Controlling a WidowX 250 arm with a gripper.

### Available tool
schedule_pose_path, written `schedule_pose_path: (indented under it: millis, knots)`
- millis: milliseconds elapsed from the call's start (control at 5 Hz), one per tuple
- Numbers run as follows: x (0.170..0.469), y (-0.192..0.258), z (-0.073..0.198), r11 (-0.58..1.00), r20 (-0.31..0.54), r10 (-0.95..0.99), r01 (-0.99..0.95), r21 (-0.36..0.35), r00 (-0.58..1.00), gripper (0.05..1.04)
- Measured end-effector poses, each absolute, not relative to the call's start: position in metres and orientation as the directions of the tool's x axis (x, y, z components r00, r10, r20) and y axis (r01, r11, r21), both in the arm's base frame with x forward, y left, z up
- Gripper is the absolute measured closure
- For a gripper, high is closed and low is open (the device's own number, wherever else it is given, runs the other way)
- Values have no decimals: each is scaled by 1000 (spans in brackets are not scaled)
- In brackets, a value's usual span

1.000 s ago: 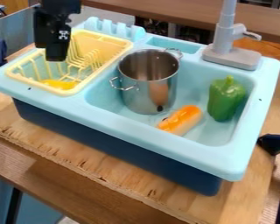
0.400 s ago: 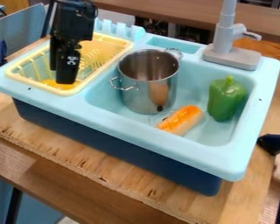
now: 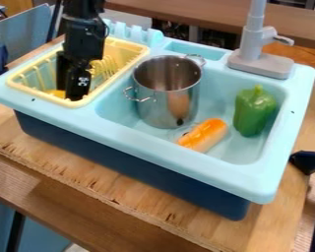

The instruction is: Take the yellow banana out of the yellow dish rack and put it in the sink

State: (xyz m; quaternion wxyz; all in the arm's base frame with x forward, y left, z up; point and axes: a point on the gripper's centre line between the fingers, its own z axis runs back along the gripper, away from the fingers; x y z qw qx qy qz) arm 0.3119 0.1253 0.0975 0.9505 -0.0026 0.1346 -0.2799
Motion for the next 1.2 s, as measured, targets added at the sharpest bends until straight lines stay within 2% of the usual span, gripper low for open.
schedule_pose_path:
  millis: [200,400,600,800,1200]
  knots:
    - [312,148,86,880,-280,-471,468,-79,837,124]
    - [305,149,79,876,-297,-480,470,-109,826,415]
    - [300,142,81,884,-271,-468,448,-135,841,605]
    - [298,132,101,882,-216,-470,446,-150,856,606]
    - [287,104,203,885,-20,-454,448,-125,891,606]
